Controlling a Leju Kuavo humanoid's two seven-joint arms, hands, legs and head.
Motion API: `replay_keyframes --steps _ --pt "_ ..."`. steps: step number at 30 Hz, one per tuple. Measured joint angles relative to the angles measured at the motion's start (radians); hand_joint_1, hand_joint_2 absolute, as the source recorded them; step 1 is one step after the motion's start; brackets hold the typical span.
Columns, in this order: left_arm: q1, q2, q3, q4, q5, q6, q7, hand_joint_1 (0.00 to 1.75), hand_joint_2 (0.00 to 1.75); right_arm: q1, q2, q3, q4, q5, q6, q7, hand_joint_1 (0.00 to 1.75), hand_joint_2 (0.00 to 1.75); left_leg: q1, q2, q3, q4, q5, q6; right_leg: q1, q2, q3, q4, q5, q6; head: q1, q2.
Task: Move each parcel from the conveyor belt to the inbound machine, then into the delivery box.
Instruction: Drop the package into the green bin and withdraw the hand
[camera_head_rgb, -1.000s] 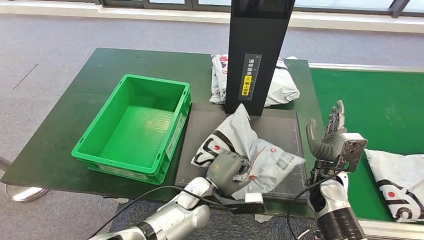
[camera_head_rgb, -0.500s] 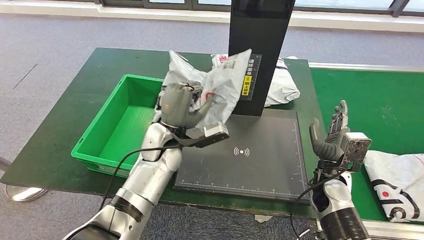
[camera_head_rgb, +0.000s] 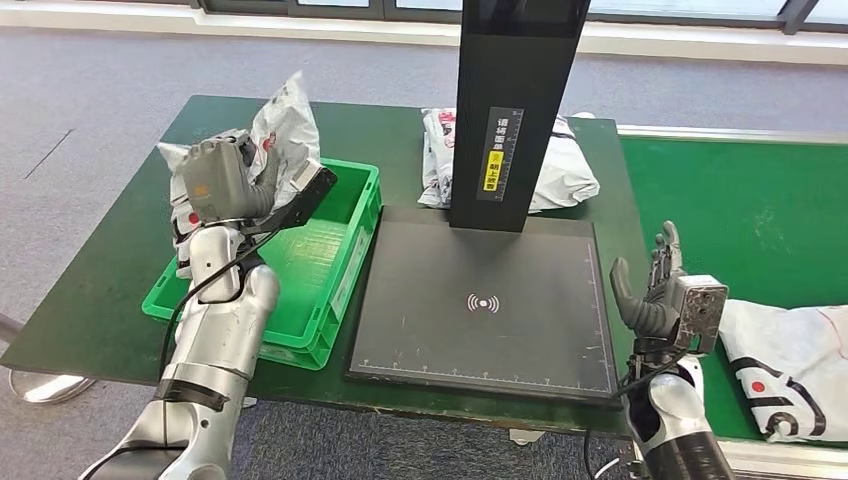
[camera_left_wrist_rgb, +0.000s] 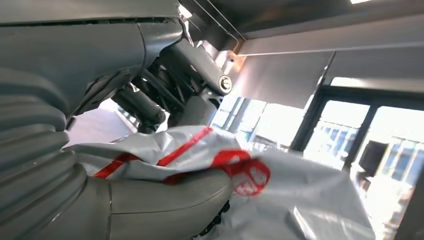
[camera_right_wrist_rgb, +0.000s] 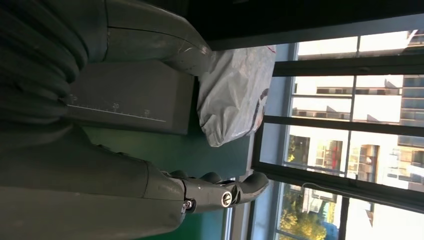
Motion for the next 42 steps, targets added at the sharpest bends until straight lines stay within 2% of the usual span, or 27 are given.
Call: replay_keyframes --steps 3,7,9,13,17,25,38,42 --pt "-0.013 0.039 -0.028 0.072 0.012 0.0 0.054 0.0 1.75 0.01 -0.007 -0.001 -0.001 -0.002 0.018 0.01 0.0 1.75 0.0 0.0 0.0 0.0 0.0 0.0 0.0 0.0 0.0 0.0 0.0 0.0 0.0 0.0" --pt "-0.061 0.077 -0.064 0.247 0.017 -0.002 0.148 0.0 1.75 0.019 -0.021 -0.002 -0.003 -0.003 0.038 0.022 0.0 1.75 0.0 0.001 0.0 0.0 0.0 0.0 0.0 0.001 0.0 0.0 0.0 0.0 0.0 0.0" --pt "-0.077 0.088 -0.069 0.329 0.053 -0.014 0.124 0.0 1.75 0.022 -0.027 -0.002 -0.003 -0.004 0.043 0.029 0.0 1.75 0.0 0.001 0.0 0.0 0.0 0.0 0.0 0.002 -0.001 0.0 0.0 0.0 0.0 0.0" --pt "-0.09 0.092 -0.06 0.427 0.17 -0.061 -0.011 0.0 1.75 0.027 -0.035 -0.002 -0.003 -0.004 0.055 0.042 0.0 1.75 0.0 0.001 0.0 0.0 0.0 0.0 0.0 0.002 -0.001 0.0 0.0 0.0 0.0 0.0" --pt "-0.099 0.087 -0.049 0.468 0.244 -0.093 -0.095 0.0 0.0 0.027 -0.047 -0.002 -0.003 -0.004 0.067 0.049 0.0 1.75 0.0 0.001 -0.001 0.0 0.0 0.0 0.0 0.001 -0.001 0.0 0.0 0.0 0.0 0.0" --pt "-0.116 0.062 0.0 0.483 0.426 -0.159 -0.241 0.0 0.0 0.037 -0.07 -0.002 -0.003 -0.01 0.079 0.049 0.0 1.75 0.0 0.001 -0.001 0.0 0.0 0.0 0.0 0.001 -0.001 0.0 0.0 0.0 0.0 0.0" --pt "-0.126 0.049 0.031 0.483 0.445 -0.168 -0.255 0.0 0.0 0.037 -0.084 -0.002 -0.003 -0.01 0.08 0.049 0.0 1.75 0.0 0.001 -0.001 0.0 0.0 0.0 0.0 0.001 -0.001 0.0 0.0 0.0 0.0 0.0" --pt "-0.127 0.045 0.046 0.482 0.534 -0.225 -0.307 0.0 1.75 0.037 -0.086 -0.002 -0.003 -0.014 0.085 0.047 0.0 1.75 0.0 0.001 -0.001 0.0 0.0 0.0 0.0 0.001 -0.001 0.0 0.0 0.0 0.0 0.0"
